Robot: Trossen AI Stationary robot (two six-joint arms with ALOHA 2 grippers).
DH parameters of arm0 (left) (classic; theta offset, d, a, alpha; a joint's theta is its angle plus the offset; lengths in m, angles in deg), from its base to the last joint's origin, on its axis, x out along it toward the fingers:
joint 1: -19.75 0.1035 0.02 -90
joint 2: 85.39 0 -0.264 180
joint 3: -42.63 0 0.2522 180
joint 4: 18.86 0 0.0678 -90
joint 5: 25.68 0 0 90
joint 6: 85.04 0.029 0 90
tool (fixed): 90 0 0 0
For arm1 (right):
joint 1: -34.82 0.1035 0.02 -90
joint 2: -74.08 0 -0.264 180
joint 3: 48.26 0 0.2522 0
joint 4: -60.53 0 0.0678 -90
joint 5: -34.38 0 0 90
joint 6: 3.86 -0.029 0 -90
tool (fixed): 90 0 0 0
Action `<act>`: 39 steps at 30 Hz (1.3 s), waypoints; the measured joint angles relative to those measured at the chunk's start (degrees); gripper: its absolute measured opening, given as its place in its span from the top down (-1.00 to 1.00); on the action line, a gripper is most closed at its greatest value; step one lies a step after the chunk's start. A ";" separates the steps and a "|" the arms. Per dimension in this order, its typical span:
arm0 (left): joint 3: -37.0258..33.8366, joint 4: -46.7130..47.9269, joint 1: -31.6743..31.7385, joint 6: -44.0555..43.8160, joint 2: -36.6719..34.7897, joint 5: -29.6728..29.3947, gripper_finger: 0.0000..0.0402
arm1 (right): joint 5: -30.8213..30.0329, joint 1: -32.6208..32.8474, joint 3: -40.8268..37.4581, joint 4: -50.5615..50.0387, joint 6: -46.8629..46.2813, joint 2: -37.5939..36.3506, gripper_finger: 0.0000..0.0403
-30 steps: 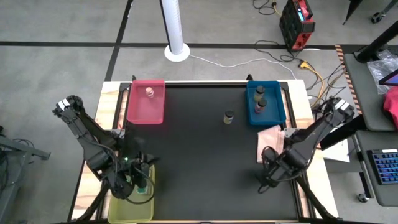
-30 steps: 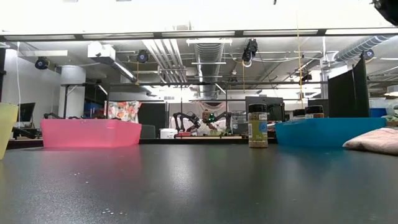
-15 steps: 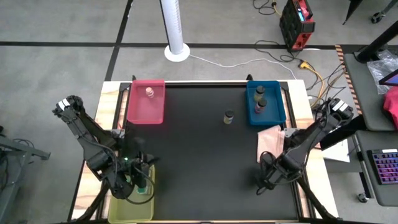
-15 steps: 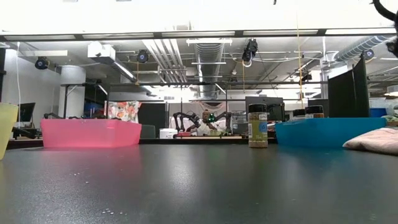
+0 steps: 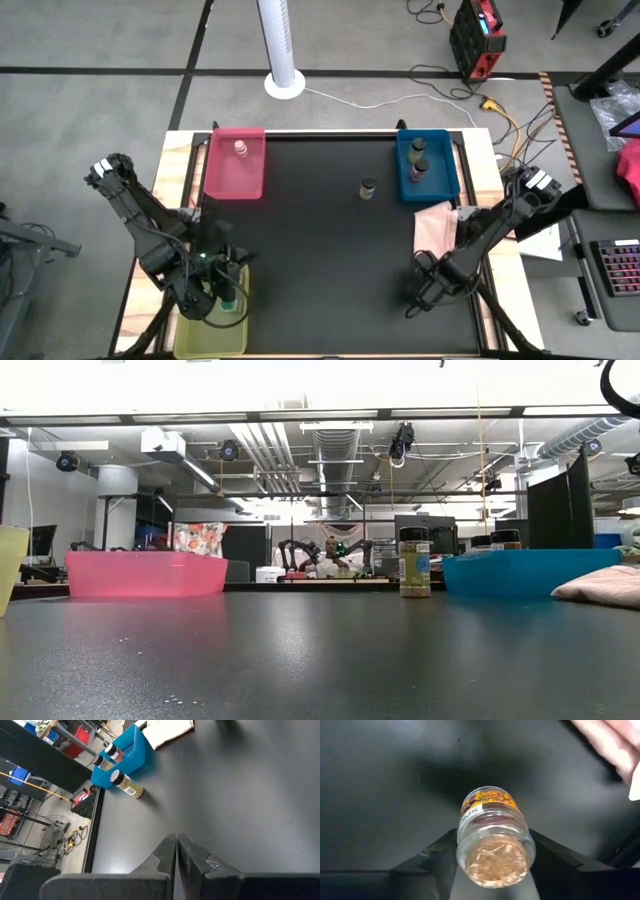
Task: Sort spices by type
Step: Put the brown seasoning into the pink bin
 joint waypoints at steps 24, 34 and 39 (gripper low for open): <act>-0.67 -10.50 7.94 0.58 2.83 0.67 0.12 | -24.92 -10.50 14.57 0.68 29.81 -0.48 0.16; -8.38 -40.80 17.18 18.72 5.31 11.36 -0.18 | -31.99 -20.19 24.33 9.81 61.30 6.23 0.16; -13.38 -52.03 19.59 23.05 5.38 12.68 -0.20 | -32.12 -22.82 29.39 10.76 68.95 11.04 0.16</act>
